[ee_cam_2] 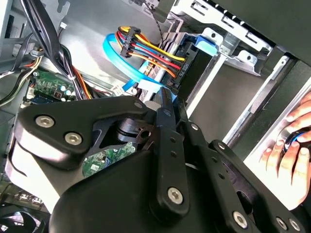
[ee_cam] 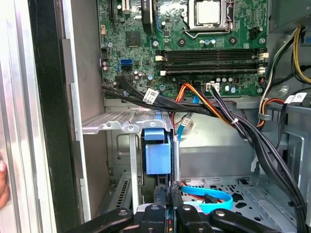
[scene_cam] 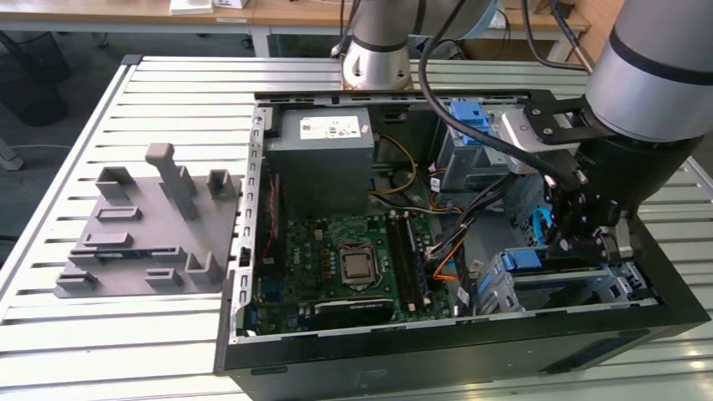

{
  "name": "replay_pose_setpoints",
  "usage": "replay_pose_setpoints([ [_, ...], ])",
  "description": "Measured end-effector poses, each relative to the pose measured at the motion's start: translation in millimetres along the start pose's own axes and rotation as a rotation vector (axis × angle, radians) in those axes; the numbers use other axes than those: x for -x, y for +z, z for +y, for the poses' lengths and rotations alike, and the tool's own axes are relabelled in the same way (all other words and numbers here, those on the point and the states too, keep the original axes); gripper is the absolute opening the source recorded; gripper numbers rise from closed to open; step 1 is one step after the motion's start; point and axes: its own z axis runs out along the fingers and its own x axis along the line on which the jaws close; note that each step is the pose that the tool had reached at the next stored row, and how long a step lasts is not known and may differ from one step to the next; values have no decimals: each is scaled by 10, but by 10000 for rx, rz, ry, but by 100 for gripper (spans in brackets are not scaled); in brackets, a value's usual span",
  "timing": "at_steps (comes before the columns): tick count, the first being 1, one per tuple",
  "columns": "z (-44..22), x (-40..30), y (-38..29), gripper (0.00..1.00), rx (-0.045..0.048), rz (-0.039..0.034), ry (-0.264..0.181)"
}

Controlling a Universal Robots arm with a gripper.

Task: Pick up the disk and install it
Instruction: 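Insert the second disk wire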

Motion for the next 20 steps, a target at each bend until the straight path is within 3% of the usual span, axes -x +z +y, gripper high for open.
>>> replay_pose_setpoints([
  [20, -10, 0, 62, 16, 0, -15, -16],
])
